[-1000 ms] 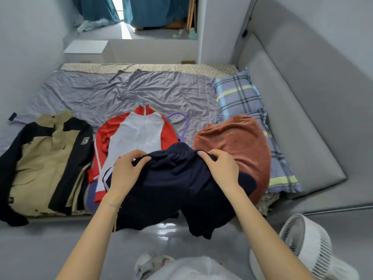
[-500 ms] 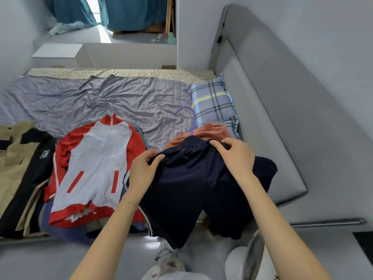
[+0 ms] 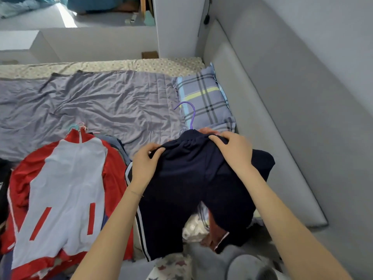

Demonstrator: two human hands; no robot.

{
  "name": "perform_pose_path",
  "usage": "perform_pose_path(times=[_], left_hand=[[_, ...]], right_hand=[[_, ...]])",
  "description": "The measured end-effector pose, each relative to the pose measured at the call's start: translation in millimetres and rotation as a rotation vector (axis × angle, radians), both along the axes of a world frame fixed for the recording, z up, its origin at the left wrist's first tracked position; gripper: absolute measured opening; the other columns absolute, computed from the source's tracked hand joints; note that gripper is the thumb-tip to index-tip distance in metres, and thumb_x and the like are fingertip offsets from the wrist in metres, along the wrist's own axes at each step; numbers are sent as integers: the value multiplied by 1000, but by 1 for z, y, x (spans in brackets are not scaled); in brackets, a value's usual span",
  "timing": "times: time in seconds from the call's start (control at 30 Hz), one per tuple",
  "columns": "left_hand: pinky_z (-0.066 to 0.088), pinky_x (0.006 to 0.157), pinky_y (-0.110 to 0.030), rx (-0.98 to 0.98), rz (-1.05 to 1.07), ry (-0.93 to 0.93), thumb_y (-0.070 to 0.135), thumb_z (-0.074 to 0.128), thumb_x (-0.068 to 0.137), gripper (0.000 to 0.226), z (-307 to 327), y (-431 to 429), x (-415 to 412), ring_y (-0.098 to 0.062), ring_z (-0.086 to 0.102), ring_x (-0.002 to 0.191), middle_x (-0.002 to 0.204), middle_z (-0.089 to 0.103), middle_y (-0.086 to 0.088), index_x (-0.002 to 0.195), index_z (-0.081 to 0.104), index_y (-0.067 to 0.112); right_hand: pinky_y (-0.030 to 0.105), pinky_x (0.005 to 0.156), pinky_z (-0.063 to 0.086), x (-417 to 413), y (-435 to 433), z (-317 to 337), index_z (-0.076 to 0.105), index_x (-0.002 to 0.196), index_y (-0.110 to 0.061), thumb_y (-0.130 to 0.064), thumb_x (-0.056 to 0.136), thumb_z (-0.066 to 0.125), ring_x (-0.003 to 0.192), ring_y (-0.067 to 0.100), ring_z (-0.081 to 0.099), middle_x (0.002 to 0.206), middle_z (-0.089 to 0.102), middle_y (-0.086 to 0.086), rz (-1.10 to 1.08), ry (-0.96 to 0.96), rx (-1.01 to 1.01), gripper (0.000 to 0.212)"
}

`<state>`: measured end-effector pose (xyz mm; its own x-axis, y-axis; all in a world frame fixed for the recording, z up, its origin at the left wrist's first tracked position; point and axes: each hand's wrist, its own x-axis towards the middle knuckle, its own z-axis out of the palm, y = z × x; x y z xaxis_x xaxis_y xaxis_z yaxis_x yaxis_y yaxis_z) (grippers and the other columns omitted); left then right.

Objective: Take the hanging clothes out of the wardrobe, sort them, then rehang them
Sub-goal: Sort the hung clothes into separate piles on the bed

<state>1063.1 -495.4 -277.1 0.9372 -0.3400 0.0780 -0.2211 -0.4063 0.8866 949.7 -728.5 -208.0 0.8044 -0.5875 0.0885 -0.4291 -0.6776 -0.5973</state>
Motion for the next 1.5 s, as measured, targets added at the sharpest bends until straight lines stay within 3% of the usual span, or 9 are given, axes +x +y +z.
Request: perform_pose_path(times=[0.1,0.3,0.53,0.67,0.77,0.97,1.1,1.2,1.5], left_hand=[[39,74,-5,64,-12,72,24,64,93,9,-42,-22,52,4,60,83,84,67,16,86,66,30],[35,64,-16,249,-68,196,26,56,98,18,-143,-66,141,-8,57,75,79,64,7,85,65,17],[47,83,-44,440,-98,269,23,49,100,22,-227,-108,177,-28,61,93,100,70,-6,103,68,11],[44,94,-44,449,-92,281,17,52,98,24,-248,-114,186,-30,59,108,116,66,-9,118,63,10],[43,101,-38,381,-88,290,13,54,97,31,-244,-105,181,-24,58,115,125,64,-4,127,59,12],[39,100,-27,198,-39,133,2,53,94,34,-191,-71,158,-21,58,115,125,64,-2,126,60,11],[39,109,-38,154,-6,58,5,54,96,34,-149,-37,135,-23,53,125,132,61,-6,130,59,7],[35,110,-32,136,-36,-35,1,57,93,37,-121,2,107,-22,51,128,134,60,-5,129,59,8],[33,114,-39,160,14,-126,5,61,91,40,-69,155,15,-26,50,129,136,58,-9,130,59,7]], right_hand=[[30,70,47,51,-25,-46,73,99,-32,-58,91,53,92,8,61,104,69,-13,7,108,34,34],[39,81,52,147,-69,-147,72,97,-21,-51,93,55,91,16,62,96,71,-4,51,262,174,35],[31,67,45,206,-109,-235,70,104,-21,-46,95,55,88,18,63,95,71,-2,42,471,122,31],[37,85,48,222,-116,-257,66,120,-17,-33,96,57,107,24,60,115,68,3,65,507,96,30],[42,98,44,216,-107,-253,62,127,-16,-25,95,58,116,27,56,124,64,6,84,489,11,34],[33,100,42,179,-62,-200,65,123,-17,-19,90,64,117,21,56,123,65,0,93,247,17,33],[40,108,39,145,-18,-156,57,134,-19,-22,93,63,127,20,49,134,59,-2,94,206,109,41],[39,110,38,114,26,-124,55,135,-20,-23,93,64,129,18,45,136,56,-3,47,119,150,43],[34,108,36,17,172,-78,54,137,-20,-25,94,63,128,16,43,137,55,-5,94,-1,123,44]])
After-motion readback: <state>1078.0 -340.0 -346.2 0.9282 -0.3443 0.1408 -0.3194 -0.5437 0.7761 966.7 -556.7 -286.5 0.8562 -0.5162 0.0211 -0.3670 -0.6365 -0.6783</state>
